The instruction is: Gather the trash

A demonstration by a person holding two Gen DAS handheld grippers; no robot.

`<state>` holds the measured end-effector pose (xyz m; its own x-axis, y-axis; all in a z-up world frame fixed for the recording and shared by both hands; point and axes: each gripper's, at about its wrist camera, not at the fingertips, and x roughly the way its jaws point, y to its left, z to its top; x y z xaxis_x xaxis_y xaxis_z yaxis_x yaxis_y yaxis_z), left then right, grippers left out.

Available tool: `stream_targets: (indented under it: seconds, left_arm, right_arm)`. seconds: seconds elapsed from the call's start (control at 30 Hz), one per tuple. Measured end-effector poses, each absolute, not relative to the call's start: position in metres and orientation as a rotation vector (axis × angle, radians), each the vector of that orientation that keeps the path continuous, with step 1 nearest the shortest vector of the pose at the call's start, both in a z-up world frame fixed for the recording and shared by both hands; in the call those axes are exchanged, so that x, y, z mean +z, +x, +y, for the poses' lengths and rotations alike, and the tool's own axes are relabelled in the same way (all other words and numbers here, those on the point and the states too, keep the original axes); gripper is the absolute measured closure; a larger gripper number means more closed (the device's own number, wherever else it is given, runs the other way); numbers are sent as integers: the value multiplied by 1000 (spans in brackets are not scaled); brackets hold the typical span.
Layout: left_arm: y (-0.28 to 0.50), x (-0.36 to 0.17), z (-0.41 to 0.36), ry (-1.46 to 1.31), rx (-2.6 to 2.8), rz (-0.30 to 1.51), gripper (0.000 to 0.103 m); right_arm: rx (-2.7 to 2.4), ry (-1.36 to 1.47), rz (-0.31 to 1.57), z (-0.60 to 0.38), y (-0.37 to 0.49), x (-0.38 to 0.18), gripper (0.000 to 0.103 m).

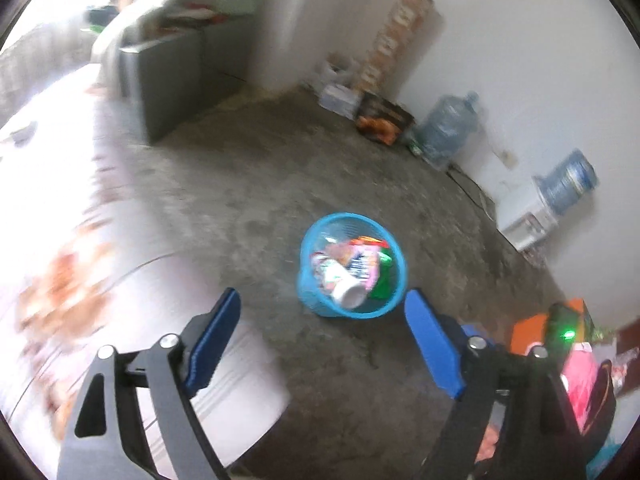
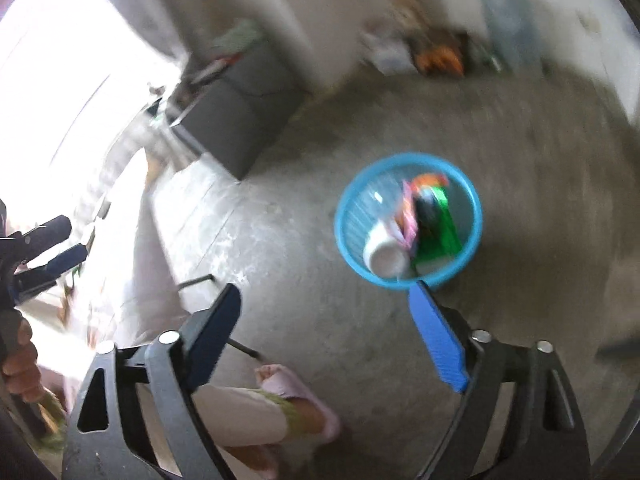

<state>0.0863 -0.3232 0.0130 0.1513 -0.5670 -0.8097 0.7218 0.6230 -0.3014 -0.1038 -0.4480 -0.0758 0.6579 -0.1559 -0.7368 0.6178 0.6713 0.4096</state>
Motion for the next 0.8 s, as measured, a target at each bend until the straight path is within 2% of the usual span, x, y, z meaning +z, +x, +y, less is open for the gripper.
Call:
stream_targets:
  seconds: [0.1, 0.13, 0.33, 0.43, 0.7, 0.8]
  left_arm:
    - [77, 33, -262, 144, -823, 975, 7]
    - [74, 39, -243, 130, -787, 944, 6]
    - [45, 58, -138, 51, -567, 777, 6]
    - [34, 52, -109, 33, -438, 775, 6]
    - [14, 43, -63, 67, -224, 739, 6]
    - [15, 35, -57, 75, -203, 782, 6]
  right_arm:
    - [-462, 546, 689, -413, -93, -45, 8]
    - [-453, 502, 672, -403, -90, -37, 8]
    - [-400, 306, 621, -344, -74, 1, 8]
    - [-376, 257, 619, -320, -66, 10, 8]
    - [-322, 137, 680, -262, -53, 6, 8]
    - [-323, 86, 730, -245, -47, -6, 8]
